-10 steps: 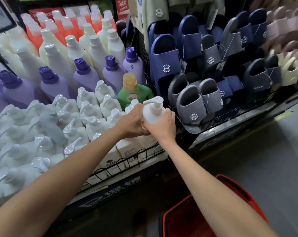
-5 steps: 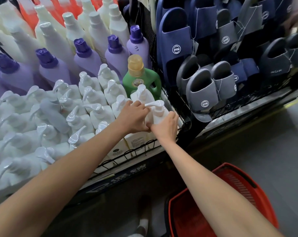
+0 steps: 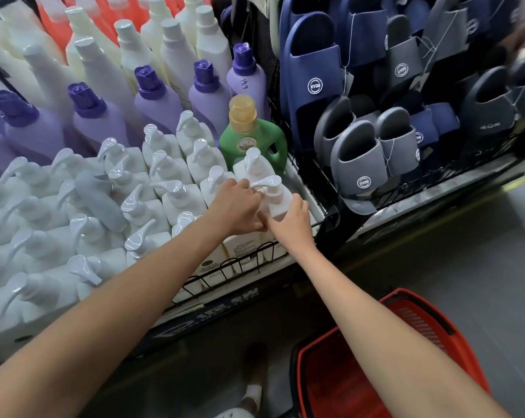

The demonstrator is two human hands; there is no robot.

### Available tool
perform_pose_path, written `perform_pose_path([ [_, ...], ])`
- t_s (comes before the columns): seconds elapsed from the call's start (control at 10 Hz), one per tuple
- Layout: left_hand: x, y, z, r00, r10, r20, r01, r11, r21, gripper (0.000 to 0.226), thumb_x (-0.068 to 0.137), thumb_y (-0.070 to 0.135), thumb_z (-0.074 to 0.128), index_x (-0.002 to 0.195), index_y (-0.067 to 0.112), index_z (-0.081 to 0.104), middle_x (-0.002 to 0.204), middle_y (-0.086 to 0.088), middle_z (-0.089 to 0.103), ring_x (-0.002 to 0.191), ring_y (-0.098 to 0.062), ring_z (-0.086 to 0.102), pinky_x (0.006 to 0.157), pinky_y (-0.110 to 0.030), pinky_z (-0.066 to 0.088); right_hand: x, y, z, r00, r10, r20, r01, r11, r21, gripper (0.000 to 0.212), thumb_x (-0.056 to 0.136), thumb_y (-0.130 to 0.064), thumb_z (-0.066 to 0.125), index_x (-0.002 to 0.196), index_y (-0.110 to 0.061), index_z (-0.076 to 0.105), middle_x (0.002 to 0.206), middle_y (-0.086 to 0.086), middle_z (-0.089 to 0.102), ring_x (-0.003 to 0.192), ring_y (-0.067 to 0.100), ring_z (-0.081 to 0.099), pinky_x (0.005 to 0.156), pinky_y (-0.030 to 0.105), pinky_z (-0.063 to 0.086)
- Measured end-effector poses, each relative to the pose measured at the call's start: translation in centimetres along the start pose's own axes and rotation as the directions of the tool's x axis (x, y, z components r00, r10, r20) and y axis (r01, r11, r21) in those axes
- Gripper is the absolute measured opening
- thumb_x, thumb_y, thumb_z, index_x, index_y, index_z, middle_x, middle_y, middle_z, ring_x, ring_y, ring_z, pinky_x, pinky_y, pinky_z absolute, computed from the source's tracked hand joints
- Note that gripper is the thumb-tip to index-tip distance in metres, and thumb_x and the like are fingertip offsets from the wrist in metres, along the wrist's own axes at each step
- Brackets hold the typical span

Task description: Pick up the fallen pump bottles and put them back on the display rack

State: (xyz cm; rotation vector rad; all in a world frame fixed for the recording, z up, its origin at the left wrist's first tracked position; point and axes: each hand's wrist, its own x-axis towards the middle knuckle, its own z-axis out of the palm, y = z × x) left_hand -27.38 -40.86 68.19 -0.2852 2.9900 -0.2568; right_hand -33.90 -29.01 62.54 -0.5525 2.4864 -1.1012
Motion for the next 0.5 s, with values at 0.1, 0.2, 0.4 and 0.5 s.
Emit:
perform_pose_path([
  [0.1,-0.3,0.5,-0.1,1.0,-0.022,0.014,0.023,0.999,-0.023,0.052,0.087,0.052,0.05,0.115,0.009,0.061,0.11,-0.006,0.067,0.112,-0.025,0.049,0.087,-0.036,0.034,-0.5,0.2,-0.8,0.998,-0.039,0.048,0.037,0.998,0.047,0.066,0.081,-0.042,0.07,0.126,-0.005,0.04,0.125,0.011,0.045,0.115,0.027,0.048,0.093,0.039,0.045],
  [0.2,-1.0,0.8,-0.3,0.999,-0.005,0.039,0.006,1.0,-0.023,0.057,0.088,0.056,0.051,0.125,0.013,0.057,0.118,-0.004,0.065,0.117,-0.025,0.049,0.094,-0.038,0.034,-1.0,0.8,-1.8,0.993,-0.074,0.095,0.067,0.995,0.075,0.053,0.082,-0.039,0.069,0.118,-0.008,0.044,0.118,0.007,0.05,0.107,0.022,0.051,0.081,0.03,0.043],
  [0.4,-3.8,2.1,-0.7,0.998,-0.03,-0.054,0.027,0.998,-0.057,0.049,0.09,0.054,0.05,0.121,0.017,0.059,0.117,0.0,0.065,0.118,-0.023,0.051,0.103,-0.04,0.027,-2.7,1.6,-3.1,0.98,-0.135,0.148,0.151,0.984,-0.099,0.058,0.087,-0.037,0.064,0.131,-0.008,0.04,0.131,0.009,0.047,0.117,0.025,0.05,0.089,0.039,0.047],
  [0.5,-4.8,3.2,-0.7,0.997,-0.061,-0.052,0.058,0.997,-0.046,0.05,0.09,0.05,0.052,0.126,0.016,0.056,0.119,-0.003,0.063,0.119,-0.025,0.051,0.103,-0.04,0.029,-3.9,1.7,-4.1,0.973,-0.171,0.154,0.204,0.951,-0.232,0.053,0.089,-0.039,0.06,0.13,-0.009,0.044,0.13,0.008,0.047,0.114,0.026,0.053,0.08,0.033,0.045],
])
